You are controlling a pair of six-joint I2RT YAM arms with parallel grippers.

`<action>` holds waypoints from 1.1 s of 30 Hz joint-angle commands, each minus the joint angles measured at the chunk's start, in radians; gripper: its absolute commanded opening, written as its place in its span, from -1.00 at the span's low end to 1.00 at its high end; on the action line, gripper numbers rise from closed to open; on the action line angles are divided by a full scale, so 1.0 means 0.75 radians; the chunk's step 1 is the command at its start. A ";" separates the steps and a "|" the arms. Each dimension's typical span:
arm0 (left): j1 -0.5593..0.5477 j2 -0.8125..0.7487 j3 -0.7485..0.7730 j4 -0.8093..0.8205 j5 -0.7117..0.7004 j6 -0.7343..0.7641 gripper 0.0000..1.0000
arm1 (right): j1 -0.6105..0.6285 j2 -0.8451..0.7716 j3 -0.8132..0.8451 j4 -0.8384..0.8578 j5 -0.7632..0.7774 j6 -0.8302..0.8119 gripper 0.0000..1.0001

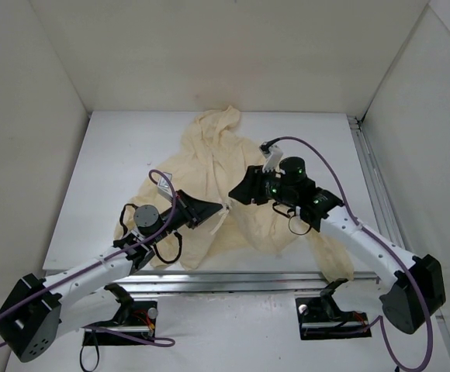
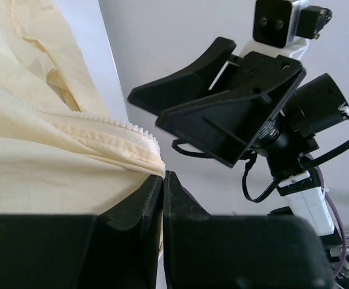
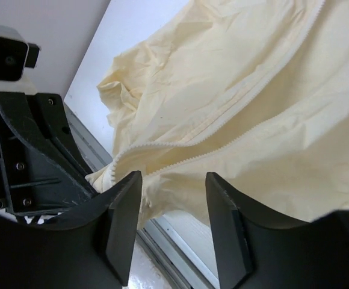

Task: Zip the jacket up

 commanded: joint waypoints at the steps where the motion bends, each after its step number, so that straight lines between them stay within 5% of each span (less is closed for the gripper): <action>1: 0.010 -0.035 0.035 0.082 0.010 -0.027 -1.00 | -0.027 -0.059 0.143 -0.093 0.083 -0.073 -0.10; 6: 0.010 -0.019 0.037 0.053 0.010 -0.039 -1.00 | -0.033 -0.110 0.273 -0.286 0.118 -0.084 0.02; 16: 0.010 0.012 0.074 0.030 0.006 -0.027 -1.00 | 0.065 -0.106 0.411 -0.648 0.077 0.045 -0.09; 33: 0.010 0.012 0.111 0.006 -0.007 -0.010 -1.00 | 0.280 0.072 0.370 -0.636 0.064 0.125 -0.11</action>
